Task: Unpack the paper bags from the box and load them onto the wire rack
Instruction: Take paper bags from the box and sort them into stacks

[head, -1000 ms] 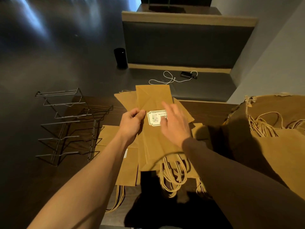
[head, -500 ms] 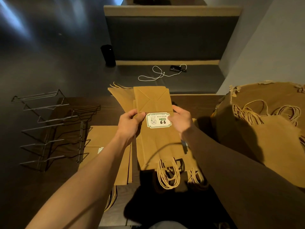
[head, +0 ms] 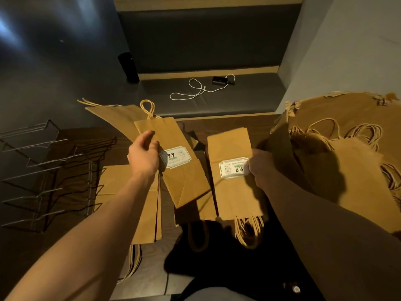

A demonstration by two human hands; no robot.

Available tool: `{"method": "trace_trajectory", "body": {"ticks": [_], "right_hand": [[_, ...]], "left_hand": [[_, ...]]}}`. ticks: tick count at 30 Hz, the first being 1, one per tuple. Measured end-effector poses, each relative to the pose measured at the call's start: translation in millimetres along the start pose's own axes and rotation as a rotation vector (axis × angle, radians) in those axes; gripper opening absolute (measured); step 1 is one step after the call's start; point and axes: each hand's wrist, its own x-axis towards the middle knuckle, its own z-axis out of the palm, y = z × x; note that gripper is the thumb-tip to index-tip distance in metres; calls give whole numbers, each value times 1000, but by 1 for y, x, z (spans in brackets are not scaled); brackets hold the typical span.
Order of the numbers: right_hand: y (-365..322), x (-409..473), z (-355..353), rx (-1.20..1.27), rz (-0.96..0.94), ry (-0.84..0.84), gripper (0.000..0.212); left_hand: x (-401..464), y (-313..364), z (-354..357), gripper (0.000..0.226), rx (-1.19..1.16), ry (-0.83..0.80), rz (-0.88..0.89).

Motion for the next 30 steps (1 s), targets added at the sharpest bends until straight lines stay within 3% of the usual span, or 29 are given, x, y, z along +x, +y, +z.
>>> {"method": "trace_trajectory", "body": {"ticks": [2, 5, 7, 9, 12, 14, 15, 18, 19, 23, 25, 28, 30], "right_hand": [[13, 4, -2, -38, 38, -4, 25], [31, 16, 3, 1, 40, 59, 33], [42, 27, 5, 28, 59, 86, 22], [47, 33, 5, 36, 76, 90, 19], [50, 39, 4, 40, 104, 103, 37], [54, 44, 6, 58, 139, 93, 45], [54, 45, 7, 56, 155, 93, 44], [57, 46, 4, -103, 169, 112, 33], [56, 48, 3, -186, 151, 134, 31], [25, 45, 12, -136, -32, 102, 23], [4, 33, 23, -62, -82, -98, 32], [-12, 10, 38, -103, -38, -414, 72], [-16, -2, 48, -175, -22, -541, 77]], "left_hand": [[0, -2, 3, 37, -4, -12, 11], [-3, -11, 7, 37, -28, -53, 3], [-7, -17, 8, 43, -52, -102, 0], [-10, -24, 11, 61, -72, -161, -45], [-8, -34, 15, 94, -110, -221, -145], [-6, -38, 18, 103, -135, -237, -241], [-7, -38, 21, 94, -170, -244, -295], [-9, -37, 30, 30, -245, -203, -406], [-8, -37, 31, 23, -284, -195, -426], [-3, -37, 30, 18, -411, -167, -471], [-3, -33, 30, 21, -419, -141, -483], [-4, -28, 28, 18, -443, -142, -483], [-3, -23, 24, 21, -486, -156, -469]]}}
